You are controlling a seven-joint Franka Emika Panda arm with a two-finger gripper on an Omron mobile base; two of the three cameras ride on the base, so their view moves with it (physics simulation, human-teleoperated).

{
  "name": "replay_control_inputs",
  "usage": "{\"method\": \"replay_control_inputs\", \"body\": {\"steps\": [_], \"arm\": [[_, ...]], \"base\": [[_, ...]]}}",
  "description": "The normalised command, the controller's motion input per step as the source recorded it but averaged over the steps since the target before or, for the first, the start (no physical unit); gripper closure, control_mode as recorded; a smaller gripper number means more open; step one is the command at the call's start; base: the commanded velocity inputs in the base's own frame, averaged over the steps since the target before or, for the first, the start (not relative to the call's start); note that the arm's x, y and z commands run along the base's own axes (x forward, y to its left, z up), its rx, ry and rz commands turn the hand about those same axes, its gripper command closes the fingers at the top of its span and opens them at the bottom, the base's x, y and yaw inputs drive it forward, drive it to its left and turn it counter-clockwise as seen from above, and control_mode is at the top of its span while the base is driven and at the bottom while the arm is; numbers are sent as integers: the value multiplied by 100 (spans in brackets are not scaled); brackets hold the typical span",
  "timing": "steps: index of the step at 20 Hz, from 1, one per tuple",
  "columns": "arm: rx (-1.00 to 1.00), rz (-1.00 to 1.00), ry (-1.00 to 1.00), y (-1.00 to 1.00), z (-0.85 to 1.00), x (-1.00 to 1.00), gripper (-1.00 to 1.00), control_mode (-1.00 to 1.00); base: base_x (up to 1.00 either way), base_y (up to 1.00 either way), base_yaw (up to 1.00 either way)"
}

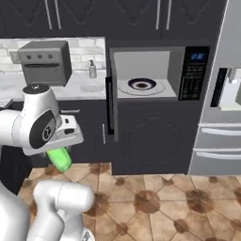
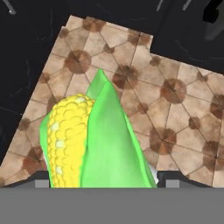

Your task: Pick the corn from the counter and place it in the microwave.

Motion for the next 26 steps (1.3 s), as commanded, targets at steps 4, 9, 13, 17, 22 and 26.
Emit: {"method": "replay_control_inputs", "body": {"steps": [4,9,13,17,22,26], "arm": [[0,0,0,0,0,0,100,100],[0,0,0,0,0,0,100,100],[0,0,0,0,0,0,100,100],[0,0,0,0,0,0,100,100],[0,0,0,0,0,0,100,100],[0,0,0,0,0,0,100,100]], "base": [[36,-98,-9],[56,-100,-2],[87,-40,1],[100,22,16],[99,11,19],[66,-39,21]]}}
